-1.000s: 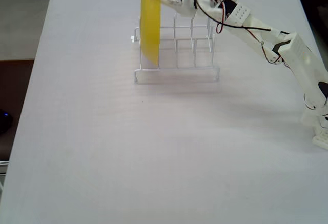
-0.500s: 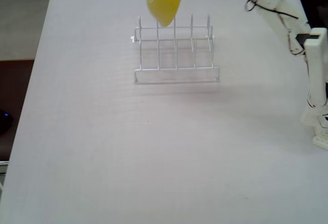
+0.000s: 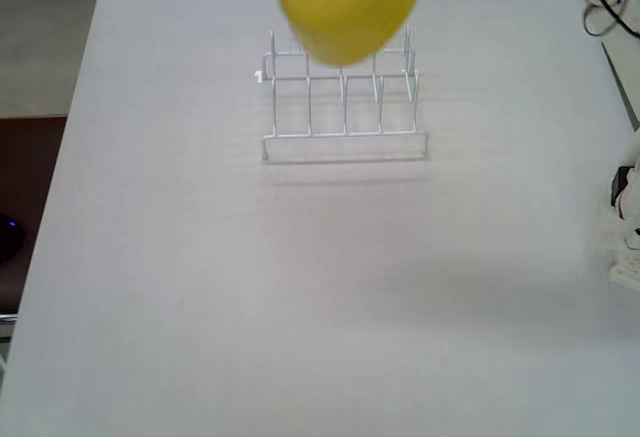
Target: Would you please take all the plates for me?
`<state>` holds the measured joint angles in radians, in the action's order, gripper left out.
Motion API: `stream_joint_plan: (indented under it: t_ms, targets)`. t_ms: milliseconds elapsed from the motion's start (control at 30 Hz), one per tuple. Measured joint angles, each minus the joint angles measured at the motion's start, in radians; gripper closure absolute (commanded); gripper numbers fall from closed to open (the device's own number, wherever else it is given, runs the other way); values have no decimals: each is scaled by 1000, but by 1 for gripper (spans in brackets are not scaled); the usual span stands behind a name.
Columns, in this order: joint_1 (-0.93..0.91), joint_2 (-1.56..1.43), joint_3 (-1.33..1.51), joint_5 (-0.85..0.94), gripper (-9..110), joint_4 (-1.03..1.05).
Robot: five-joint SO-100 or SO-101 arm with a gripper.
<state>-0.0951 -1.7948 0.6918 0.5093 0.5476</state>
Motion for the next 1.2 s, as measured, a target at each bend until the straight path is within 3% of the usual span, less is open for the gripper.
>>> stream_joint_plan:
  t_ms: [267,467,800,1200]
  targets:
    - [296,-2,106,-187,102,-156]
    - [416,-2,155,-304,102,-324]
    - [436,9,155,-445,102,-414]
    - [416,11,195,-465,102,-430]
